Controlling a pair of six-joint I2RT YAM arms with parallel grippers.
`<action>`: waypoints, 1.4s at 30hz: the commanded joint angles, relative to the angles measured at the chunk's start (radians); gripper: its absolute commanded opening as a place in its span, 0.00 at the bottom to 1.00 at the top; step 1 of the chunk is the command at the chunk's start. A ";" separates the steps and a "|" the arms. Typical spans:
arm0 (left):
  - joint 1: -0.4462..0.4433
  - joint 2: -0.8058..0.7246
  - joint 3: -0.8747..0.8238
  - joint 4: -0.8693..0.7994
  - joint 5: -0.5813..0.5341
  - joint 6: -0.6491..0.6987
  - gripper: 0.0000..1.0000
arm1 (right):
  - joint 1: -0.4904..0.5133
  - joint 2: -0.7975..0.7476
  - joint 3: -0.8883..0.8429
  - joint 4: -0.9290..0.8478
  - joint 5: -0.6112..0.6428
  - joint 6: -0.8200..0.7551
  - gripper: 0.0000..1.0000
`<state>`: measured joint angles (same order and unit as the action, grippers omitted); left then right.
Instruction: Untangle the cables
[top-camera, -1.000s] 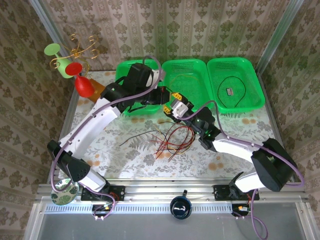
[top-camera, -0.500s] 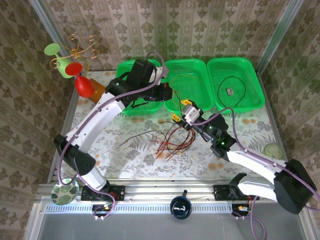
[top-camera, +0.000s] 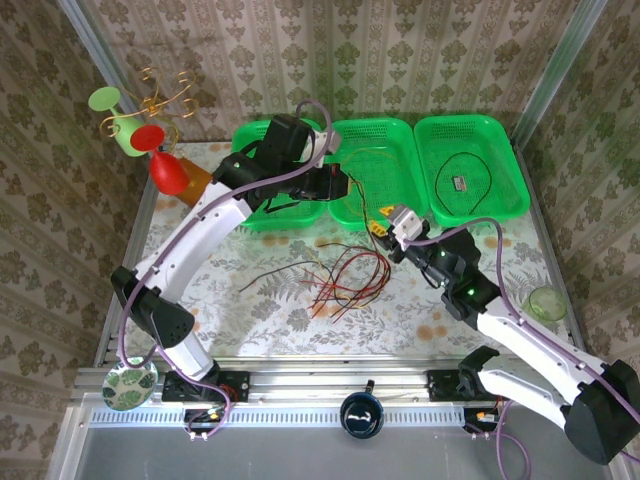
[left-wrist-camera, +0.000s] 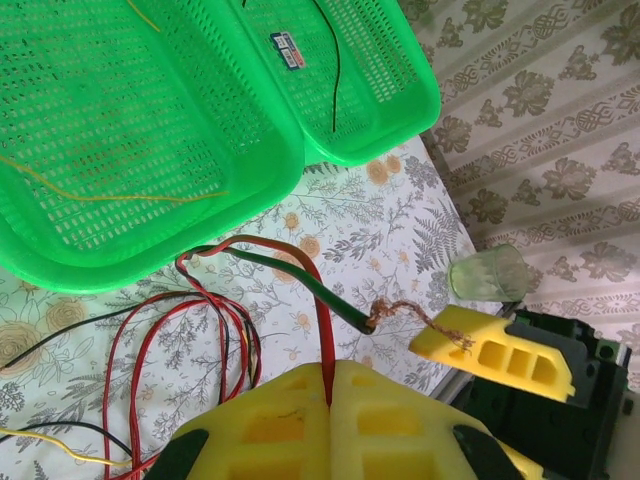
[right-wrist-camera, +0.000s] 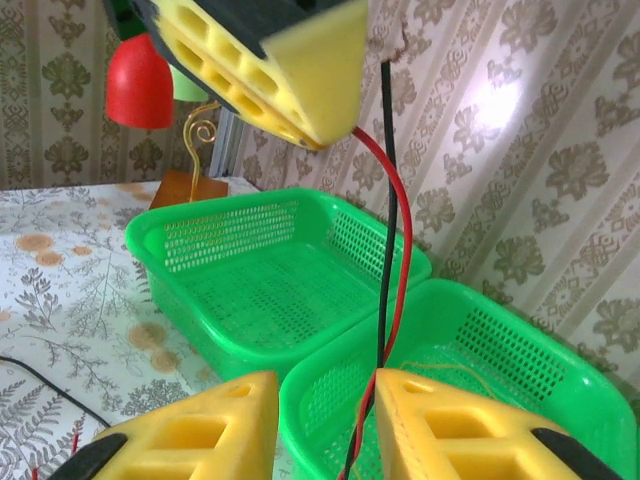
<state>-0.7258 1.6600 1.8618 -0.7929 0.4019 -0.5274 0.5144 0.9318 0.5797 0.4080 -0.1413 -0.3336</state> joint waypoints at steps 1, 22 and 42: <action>-0.006 -0.027 0.007 0.006 0.018 0.032 0.00 | -0.036 0.027 0.116 -0.068 -0.066 0.056 0.33; -0.111 -0.266 -0.382 0.393 0.040 0.949 0.00 | -0.255 -0.028 0.426 -0.574 -0.550 0.007 0.36; -0.126 -0.235 -0.357 0.392 0.051 0.916 0.00 | -0.250 0.191 0.614 -0.593 -0.737 0.271 0.64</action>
<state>-0.8455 1.4197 1.4693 -0.4183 0.4244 0.3870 0.2569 1.1076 1.1625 -0.2165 -0.8261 -0.1047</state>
